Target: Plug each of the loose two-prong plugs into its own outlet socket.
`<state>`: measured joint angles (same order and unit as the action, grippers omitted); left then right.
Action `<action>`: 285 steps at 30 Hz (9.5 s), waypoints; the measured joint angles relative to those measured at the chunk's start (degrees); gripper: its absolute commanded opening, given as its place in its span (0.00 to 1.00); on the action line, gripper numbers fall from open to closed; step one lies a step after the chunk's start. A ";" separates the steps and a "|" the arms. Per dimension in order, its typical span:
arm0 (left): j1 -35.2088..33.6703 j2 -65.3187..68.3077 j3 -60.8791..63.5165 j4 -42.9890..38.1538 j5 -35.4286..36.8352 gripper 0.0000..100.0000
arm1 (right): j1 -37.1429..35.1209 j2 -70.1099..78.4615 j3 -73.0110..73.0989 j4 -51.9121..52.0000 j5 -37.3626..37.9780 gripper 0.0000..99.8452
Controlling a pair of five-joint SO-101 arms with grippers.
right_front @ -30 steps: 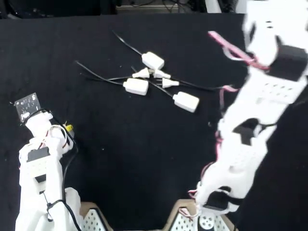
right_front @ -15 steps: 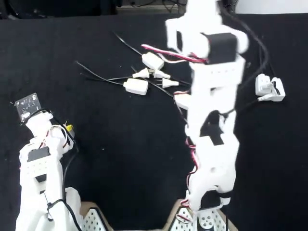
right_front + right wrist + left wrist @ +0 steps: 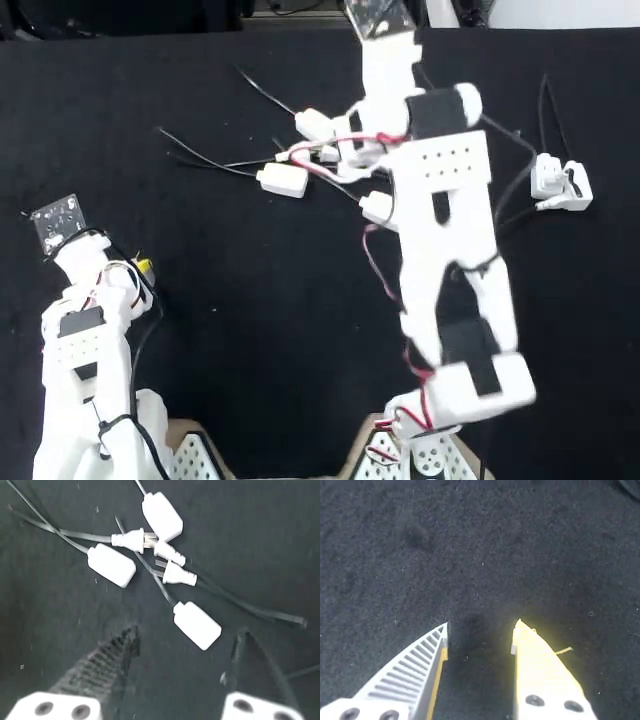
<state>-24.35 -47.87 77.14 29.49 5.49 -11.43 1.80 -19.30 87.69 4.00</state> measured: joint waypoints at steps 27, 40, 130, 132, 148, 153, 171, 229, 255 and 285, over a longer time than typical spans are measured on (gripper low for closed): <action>0.18 0.00 0.18 -0.18 0.00 0.21 | 8.44 -0.70 47.38 -41.76 31.38 0.27; 0.53 0.00 0.18 -0.18 0.00 0.21 | 10.46 14.59 37.10 -37.27 50.29 0.12; -3.69 0.00 -6.59 12.75 2.29 0.21 | 16.44 32.44 5.63 -25.14 49.32 0.26; -3.52 0.00 -6.59 12.75 2.29 0.21 | 16.44 36.75 -0.26 -23.21 50.02 0.26; -3.08 0.00 -6.59 12.75 2.29 0.21 | 16.44 52.22 -41.05 7.91 52.92 0.01; -3.08 0.00 -6.59 12.75 2.29 0.21 | 16.44 52.22 -46.33 11.34 49.58 0.02; -3.08 0.00 -6.59 12.75 2.29 0.21 | 12.13 65.49 -47.74 -2.02 52.92 0.05; -3.08 0.00 -6.59 10.99 2.29 0.21 | 7.03 52.66 -32.00 -3.69 52.40 0.24; -3.08 0.00 -6.59 10.99 2.29 0.21 | 6.24 57.05 -32.18 -9.67 52.66 0.01; -3.08 0.00 -6.59 10.99 2.29 0.21 | 14.86 47.65 -28.75 11.34 43.43 0.01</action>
<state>-27.43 -47.87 70.55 40.48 7.78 3.43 49.45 -48.04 99.03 47.43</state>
